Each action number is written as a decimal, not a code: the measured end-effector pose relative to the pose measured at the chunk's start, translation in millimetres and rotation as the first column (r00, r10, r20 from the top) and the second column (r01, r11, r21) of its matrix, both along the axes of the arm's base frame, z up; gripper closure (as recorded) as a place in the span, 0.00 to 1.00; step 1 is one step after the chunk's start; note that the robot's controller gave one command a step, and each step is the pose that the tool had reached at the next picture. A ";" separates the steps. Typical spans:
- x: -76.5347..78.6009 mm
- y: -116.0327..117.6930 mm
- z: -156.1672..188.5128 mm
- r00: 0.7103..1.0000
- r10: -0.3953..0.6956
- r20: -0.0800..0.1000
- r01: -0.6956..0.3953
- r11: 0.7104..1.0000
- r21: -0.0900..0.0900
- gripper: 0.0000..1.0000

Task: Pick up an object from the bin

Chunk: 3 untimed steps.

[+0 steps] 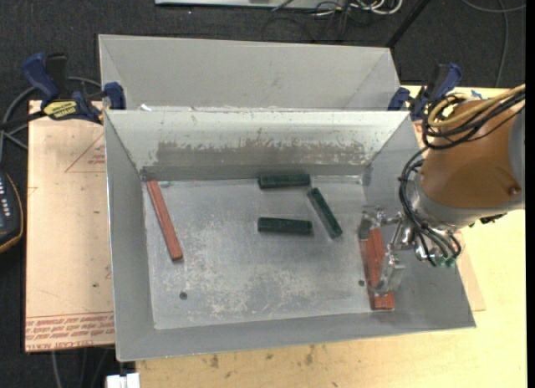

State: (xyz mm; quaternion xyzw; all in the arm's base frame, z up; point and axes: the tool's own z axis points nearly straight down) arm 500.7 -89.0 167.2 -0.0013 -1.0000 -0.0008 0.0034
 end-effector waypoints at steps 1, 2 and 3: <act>65.0 -5.5 -36.4 0.998 0.063 0.011 -0.063 0.998 -0.001 0.00; 130.0 70.8 -72.7 0.972 0.237 0.011 -0.237 0.972 0.001 0.00; 111.0 72.3 -98.5 0.965 0.262 0.006 -0.262 0.965 0.000 0.00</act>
Offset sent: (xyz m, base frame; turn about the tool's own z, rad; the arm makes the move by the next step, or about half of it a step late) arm 0.0625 -0.0065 -0.0340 -0.0635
